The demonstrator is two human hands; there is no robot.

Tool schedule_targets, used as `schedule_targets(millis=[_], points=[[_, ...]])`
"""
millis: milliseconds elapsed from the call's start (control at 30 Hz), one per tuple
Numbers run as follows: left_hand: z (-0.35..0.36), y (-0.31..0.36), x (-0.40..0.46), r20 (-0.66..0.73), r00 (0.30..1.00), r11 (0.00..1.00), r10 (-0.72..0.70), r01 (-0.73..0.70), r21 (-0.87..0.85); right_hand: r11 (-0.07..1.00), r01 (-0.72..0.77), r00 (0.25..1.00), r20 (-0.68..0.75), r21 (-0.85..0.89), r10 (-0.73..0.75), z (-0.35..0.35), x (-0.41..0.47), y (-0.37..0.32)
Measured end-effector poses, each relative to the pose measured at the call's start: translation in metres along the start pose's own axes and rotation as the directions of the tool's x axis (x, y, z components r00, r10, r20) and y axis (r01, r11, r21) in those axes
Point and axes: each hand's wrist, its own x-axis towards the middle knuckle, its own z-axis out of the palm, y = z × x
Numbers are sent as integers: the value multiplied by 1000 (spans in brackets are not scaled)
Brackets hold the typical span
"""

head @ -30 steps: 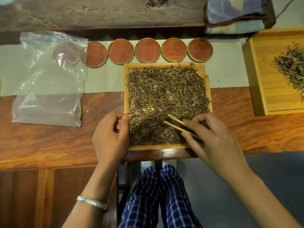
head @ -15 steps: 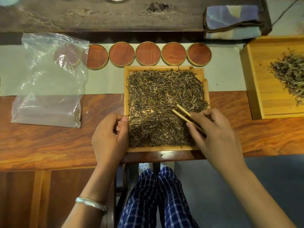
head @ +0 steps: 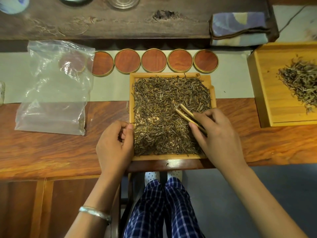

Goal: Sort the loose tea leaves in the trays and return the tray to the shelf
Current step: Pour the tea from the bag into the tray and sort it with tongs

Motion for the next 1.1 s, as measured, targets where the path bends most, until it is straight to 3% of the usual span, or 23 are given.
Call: schedule_targets(millis=[467,600,767,933,1100], points=[[2,1,0,47,998,999,-53,52,11,991,125,990,55,42,-127,8,12,-22],[0,1,-1,37,999,1000,-2,3,-19,993,113,990,85,18,-114,9,12,-21],[-1,3,-2,14,999,999,51,-51,-16,983,36,994,99,179,-54,4,18,-23],[-2,4,-1,31,999,999,12,-10,-50,969,-43,997,73,242,26,-17,42,-21],[-5,8,3,48,999,998,12,-10,-59,975,116,989,69,189,-131,-37,121,-34]])
